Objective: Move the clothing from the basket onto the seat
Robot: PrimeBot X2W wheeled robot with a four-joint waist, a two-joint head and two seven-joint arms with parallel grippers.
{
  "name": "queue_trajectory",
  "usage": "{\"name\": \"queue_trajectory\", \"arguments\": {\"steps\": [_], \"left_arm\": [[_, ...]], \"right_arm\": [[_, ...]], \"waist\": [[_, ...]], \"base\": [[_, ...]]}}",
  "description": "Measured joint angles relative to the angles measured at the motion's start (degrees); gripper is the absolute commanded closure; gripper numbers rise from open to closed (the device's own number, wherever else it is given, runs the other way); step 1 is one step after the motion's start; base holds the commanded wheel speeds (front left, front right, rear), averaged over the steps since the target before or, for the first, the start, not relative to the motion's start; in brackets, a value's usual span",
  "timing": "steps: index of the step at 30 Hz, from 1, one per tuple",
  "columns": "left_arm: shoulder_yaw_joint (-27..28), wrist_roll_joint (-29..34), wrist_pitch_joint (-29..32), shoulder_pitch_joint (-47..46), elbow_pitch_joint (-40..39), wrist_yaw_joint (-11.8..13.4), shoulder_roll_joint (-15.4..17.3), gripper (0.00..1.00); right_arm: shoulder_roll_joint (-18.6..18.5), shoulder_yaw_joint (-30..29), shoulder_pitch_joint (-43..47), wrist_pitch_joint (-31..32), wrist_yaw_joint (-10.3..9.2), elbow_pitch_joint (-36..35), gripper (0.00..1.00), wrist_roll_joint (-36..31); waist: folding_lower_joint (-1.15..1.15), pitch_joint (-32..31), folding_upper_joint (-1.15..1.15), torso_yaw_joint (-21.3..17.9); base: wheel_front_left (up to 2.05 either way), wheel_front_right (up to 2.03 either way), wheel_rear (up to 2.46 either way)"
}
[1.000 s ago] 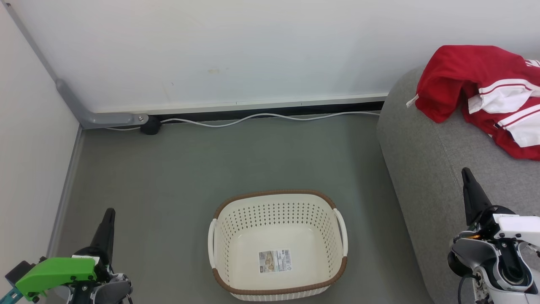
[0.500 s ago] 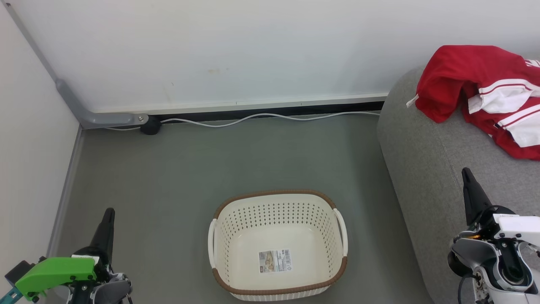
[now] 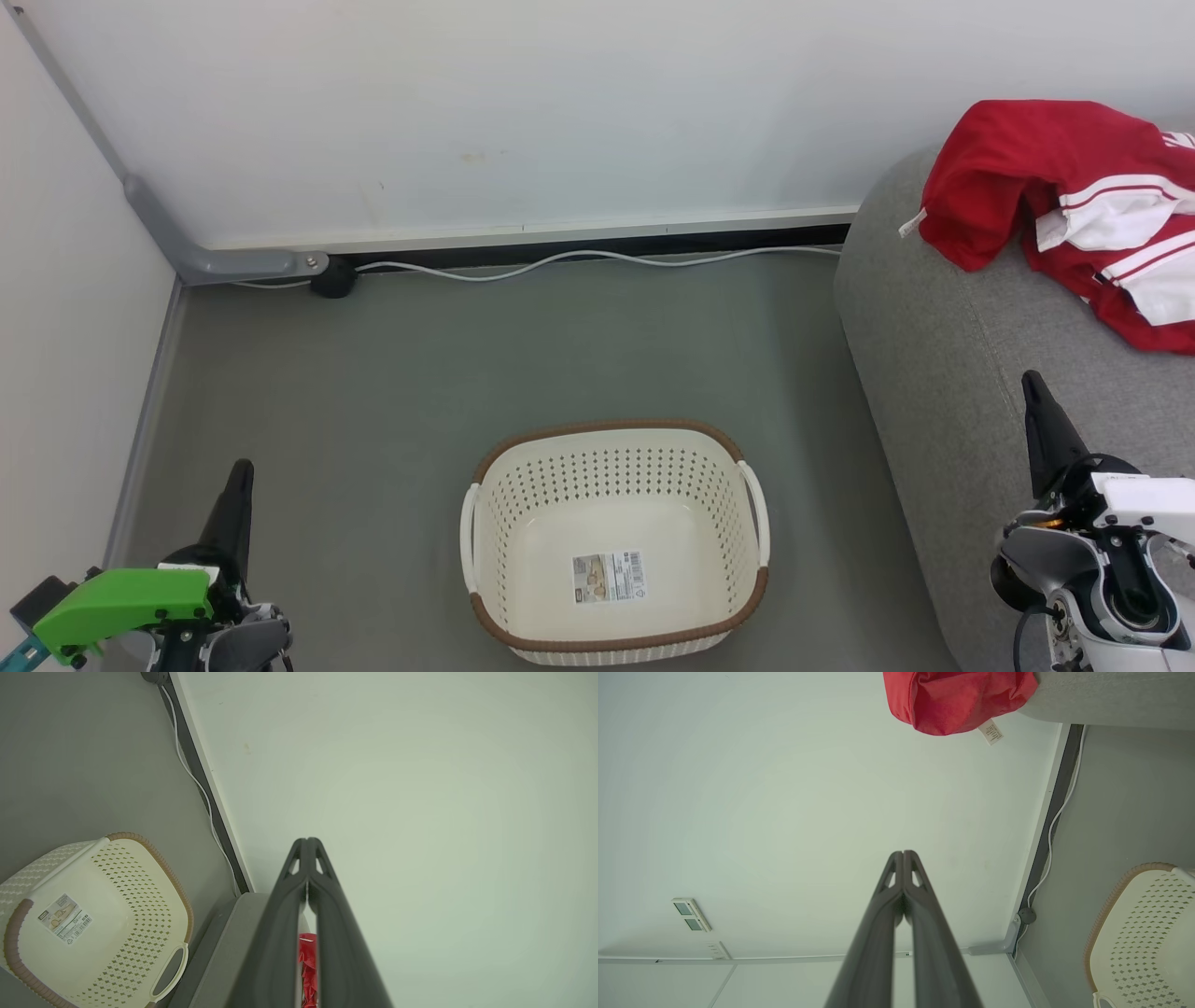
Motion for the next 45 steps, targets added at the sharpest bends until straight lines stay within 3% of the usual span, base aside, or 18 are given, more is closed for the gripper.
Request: {"name": "queue_trajectory", "arguments": {"steps": [45], "left_arm": [[0.18,0.0,0.02,-0.81,0.18,-0.15,-0.27,1.0]], "right_arm": [[0.0,-0.02,0.0,0.0,0.0,0.0,1.0,0.0]], "waist": [[0.0,0.0,0.0,0.0]], "base": [[0.0,0.0,0.0]]}}
